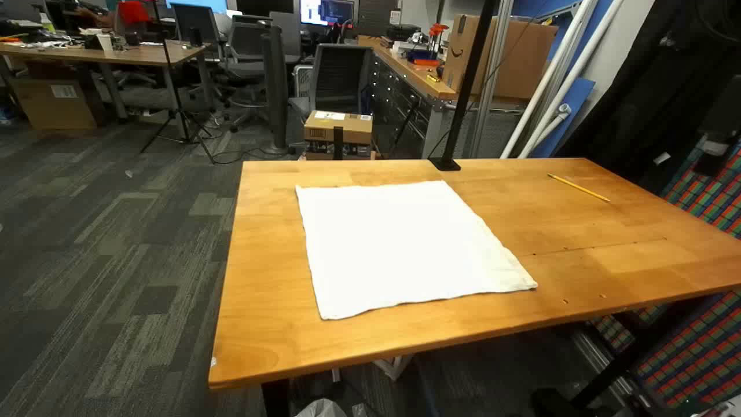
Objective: Fold the towel diagonally in half twice
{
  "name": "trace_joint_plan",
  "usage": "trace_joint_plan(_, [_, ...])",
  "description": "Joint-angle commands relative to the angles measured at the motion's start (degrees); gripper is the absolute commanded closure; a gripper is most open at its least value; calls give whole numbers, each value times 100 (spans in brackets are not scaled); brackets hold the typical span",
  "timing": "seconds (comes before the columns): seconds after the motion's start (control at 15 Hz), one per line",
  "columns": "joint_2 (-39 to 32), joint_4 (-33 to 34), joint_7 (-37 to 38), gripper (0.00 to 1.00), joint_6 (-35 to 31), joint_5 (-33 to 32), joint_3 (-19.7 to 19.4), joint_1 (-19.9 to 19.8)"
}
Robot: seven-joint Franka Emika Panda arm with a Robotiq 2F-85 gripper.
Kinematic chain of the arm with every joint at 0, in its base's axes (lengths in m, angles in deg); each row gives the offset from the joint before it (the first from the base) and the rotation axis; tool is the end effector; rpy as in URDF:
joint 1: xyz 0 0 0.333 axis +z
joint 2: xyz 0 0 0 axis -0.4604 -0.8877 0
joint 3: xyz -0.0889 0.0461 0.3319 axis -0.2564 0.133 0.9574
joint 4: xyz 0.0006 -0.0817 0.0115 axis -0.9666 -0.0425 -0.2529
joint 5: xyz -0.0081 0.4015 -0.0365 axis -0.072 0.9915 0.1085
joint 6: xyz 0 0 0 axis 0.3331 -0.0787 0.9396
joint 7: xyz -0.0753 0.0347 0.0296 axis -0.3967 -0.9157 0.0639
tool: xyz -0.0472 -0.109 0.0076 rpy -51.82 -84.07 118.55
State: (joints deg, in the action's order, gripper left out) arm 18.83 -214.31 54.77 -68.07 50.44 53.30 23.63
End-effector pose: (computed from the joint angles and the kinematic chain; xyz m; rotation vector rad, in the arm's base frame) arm 0.3342 -0.0861 0.5214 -3.1354 -0.0550 0.1751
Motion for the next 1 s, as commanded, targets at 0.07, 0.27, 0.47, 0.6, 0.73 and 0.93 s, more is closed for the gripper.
trace_joint_plan(0.07, [4, 74, -1, 0, 11, 4, 5, -4])
trace_joint_plan(0.27, [32, 94, -1, 0, 12, 4, 5, -3])
trace_joint_plan(0.47, [32, 94, -1, 0, 12, 4, 5, -3])
trace_joint_plan(0.6, [32, 94, -1, 0, 12, 4, 4, -3])
trace_joint_plan(0.73, [33, 94, -1, 0, 12, 4, 4, -3])
trace_joint_plan(0.93, [32, 94, -1, 0, 12, 4, 4, -3])
